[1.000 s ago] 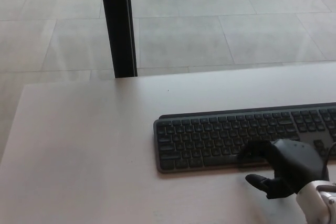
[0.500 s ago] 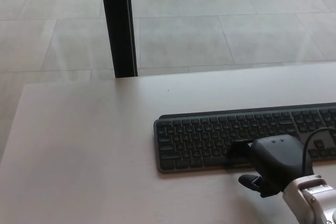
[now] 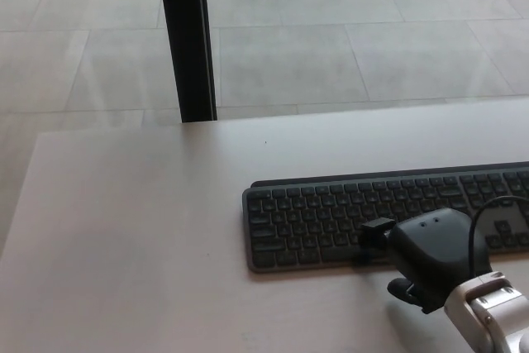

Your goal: The robot uses its right fingers to click on the space key of the black keyboard placed on the center of the white desk.

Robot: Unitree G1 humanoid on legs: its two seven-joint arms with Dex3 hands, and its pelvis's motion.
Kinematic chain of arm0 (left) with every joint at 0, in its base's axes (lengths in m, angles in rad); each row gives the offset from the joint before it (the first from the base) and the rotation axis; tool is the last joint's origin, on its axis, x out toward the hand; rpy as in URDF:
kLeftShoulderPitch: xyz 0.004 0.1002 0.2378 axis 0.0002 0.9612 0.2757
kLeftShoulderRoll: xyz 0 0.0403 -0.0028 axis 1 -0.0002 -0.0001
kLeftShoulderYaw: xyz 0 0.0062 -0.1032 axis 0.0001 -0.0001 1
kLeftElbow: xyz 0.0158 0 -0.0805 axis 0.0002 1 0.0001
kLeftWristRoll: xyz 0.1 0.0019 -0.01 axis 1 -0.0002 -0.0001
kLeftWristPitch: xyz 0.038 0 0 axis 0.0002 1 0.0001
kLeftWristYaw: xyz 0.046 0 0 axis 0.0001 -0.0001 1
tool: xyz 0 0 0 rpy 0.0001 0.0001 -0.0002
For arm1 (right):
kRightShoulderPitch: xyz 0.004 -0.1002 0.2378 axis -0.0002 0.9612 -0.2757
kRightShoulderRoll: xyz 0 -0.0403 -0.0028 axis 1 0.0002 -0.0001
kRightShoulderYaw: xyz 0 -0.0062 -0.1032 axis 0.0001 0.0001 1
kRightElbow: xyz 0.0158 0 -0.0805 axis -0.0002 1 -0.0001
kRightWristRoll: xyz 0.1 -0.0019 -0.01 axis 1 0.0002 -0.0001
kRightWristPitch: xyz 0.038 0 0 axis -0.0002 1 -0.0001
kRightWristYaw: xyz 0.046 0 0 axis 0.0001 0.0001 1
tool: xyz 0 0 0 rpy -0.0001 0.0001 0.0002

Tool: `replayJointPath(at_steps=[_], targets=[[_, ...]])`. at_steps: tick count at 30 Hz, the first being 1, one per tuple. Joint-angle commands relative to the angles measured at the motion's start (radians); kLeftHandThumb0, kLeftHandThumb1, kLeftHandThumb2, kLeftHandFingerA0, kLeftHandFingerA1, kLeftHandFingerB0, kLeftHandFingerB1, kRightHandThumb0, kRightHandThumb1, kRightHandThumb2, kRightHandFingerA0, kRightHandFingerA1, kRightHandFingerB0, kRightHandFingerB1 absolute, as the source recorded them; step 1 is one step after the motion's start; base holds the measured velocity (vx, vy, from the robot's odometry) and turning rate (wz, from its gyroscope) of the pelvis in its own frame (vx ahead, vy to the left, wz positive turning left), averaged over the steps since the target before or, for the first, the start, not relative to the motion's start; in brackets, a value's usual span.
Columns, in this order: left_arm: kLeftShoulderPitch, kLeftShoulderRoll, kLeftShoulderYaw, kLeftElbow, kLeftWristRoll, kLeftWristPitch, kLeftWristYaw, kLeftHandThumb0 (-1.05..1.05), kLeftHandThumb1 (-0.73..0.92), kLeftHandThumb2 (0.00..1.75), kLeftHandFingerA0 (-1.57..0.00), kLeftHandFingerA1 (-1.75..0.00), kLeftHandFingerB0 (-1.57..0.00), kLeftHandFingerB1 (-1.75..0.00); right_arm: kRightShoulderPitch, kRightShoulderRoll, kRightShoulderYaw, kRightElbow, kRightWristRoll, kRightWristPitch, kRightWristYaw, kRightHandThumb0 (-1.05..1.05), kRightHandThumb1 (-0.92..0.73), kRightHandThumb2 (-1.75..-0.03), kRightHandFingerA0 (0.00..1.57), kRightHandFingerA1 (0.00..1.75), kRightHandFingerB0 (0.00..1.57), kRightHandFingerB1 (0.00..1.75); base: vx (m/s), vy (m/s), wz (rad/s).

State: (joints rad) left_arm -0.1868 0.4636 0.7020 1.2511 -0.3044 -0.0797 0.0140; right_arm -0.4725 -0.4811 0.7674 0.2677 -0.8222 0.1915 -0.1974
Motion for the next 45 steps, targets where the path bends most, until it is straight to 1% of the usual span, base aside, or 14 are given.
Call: replayJointPath(at_steps=[1, 3, 5, 7, 13, 22, 23, 27, 30, 35, 37, 38, 42, 45], targets=[[0.002, 0.015, -0.004, -0.002, -0.022, -0.031, 0.003, -0.57, 0.73, 0.61, -0.74, -0.67, -0.55, -0.52, 0.021, -0.013, -0.025, -0.005, -0.06, -0.019, 0.038, -0.38, -0.54, -0.67, 0.89, 1.63, 0.57, 0.5, 0.0, 0.0, 0.0], [-0.005, 0.018, -0.004, 0.003, -0.027, -0.023, 0.004, -0.58, 0.72, 0.61, -0.74, -0.65, -0.56, -0.51, 0.017, -0.007, -0.035, 0.003, -0.07, -0.016, 0.056, -0.44, -0.56, -0.67, 0.89, 1.64, 0.55, 0.51, 0.0, 0.0, 0.0], [-0.01, 0.02, 0.001, 0.006, -0.037, -0.017, 0.001, -0.57, 0.72, 0.61, -0.73, -0.67, -0.56, -0.51, 0.017, 0.002, -0.048, 0.018, -0.069, -0.021, 0.053, -0.39, -0.56, -0.65, 0.88, 1.65, 0.57, 0.49, 0.0, 0.0, 0.0], [-0.011, 0.019, -0.008, -0.001, -0.032, -0.021, 0.014, -0.57, 0.71, 0.61, -0.75, -0.67, -0.58, -0.52, 0.014, 0.005, -0.057, 0.041, -0.067, -0.04, 0.048, -0.43, -0.57, -0.65, 0.88, 1.65, 0.55, 0.49, 0.0, 0.0, 0.0], [-0.015, 0.021, -0.017, 0.005, -0.032, -0.019, 0.018, -0.57, 0.72, 0.62, -0.75, -0.64, -0.57, -0.51, 0.014, 0.013, -0.076, 0.065, -0.066, -0.057, 0.064, -0.39, -0.57, -0.64, 0.87, 1.67, 0.56, 0.49, 0.0, 0.0, 0.0], [-0.024, 0.022, -0.028, 0.006, -0.036, -0.021, 0.031, -0.56, 0.73, 0.62, -0.78, -0.64, -0.59, -0.52, 0.02, 0.032, -0.099, 0.112, -0.081, -0.097, 0.046, -0.39, -0.58, -0.66, 0.86, 1.62, 0.56, 0.5, 0.0, 0.0, 0.0], [-0.025, 0.021, -0.027, 0.005, -0.039, -0.023, 0.028, -0.57, 0.73, 0.62, -0.77, -0.67, -0.6, -0.53, 0.026, 0.038, -0.105, 0.113, -0.072, -0.108, 0.039, -0.36, -0.56, -0.68, 0.91, 1.67, 0.57, 0.52, 0.0, 0.0, 0.0], [-0.028, 0.022, -0.031, 0.003, -0.036, -0.023, 0.029, -0.56, 0.74, 0.62, -0.74, -0.65, -0.57, -0.52, 0.049, 0.048, -0.111, 0.106, -0.077, -0.134, 0.011, -0.35, -0.53, -0.69, 0.89, 1.66, 0.6, 0.52, 0.0, 0.0, 0.0], [-0.033, 0.024, -0.028, 0.002, -0.041, -0.02, 0.029, -0.56, 0.74, 0.61, -0.77, -0.66, -0.58, -0.51, 0.078, 0.05, -0.102, 0.085, -0.084, -0.14, 0.039, -0.42, -0.59, -0.65, 0.82, 1.6, 0.56, 0.5, 0.0, 0.0, 0.0], [-0.035, 0.022, -0.022, 0.001, -0.049, -0.021, 0.026, -0.55, 0.74, 0.62, -0.77, -0.71, -0.57, -0.54, 0.132, 0.047, -0.079, 0.037, -0.114, -0.138, 0.056, -0.4, -0.61, -0.68, 0.82, 1.62, 0.59, 0.49, 0.0, 0.0, 0.0], [-0.036, 0.022, -0.018, 0.001, -0.055, -0.02, 0.021, -0.54, 0.74, 0.62, -0.71, -0.67, -0.54, -0.53, 0.14, 0.042, -0.065, 0.032, -0.138, -0.128, 0.061, -0.38, -0.64, -0.67, 0.82, 1.62, 0.59, 0.47, 0.0, 0.0, 0.0], [-0.036, 0.022, -0.02, 0.0, -0.053, -0.022, 0.019, -0.55, 0.74, 0.62, -0.72, -0.66, -0.54, -0.53, 0.142, 0.041, -0.064, 0.037, -0.139, -0.136, 0.051, -0.37, -0.61, -0.67, 0.85, 1.63, 0.6, 0.48, 0.0, 0.0, 0.0], [-0.04, 0.027, -0.025, 0.004, -0.048, -0.016, 0.029, -0.55, 0.75, 0.62, -0.73, -0.63, -0.56, -0.52, 0.146, 0.039, -0.069, 0.061, -0.137, -0.154, 0.029, -0.35, -0.62, -0.67, 0.8, 1.63, 0.59, 0.5, 0.0, 0.0, 0.0], [-0.037, 0.025, -0.026, 0.003, -0.049, -0.018, 0.03, -0.55, 0.73, 0.62, -0.75, -0.67, -0.57, -0.54, 0.15, 0.039, -0.073, 0.069, -0.141, -0.152, 0.033, -0.35, -0.62, -0.66, 0.81, 1.64, 0.58, 0.49, 0.0, 0.0, 0.0]])
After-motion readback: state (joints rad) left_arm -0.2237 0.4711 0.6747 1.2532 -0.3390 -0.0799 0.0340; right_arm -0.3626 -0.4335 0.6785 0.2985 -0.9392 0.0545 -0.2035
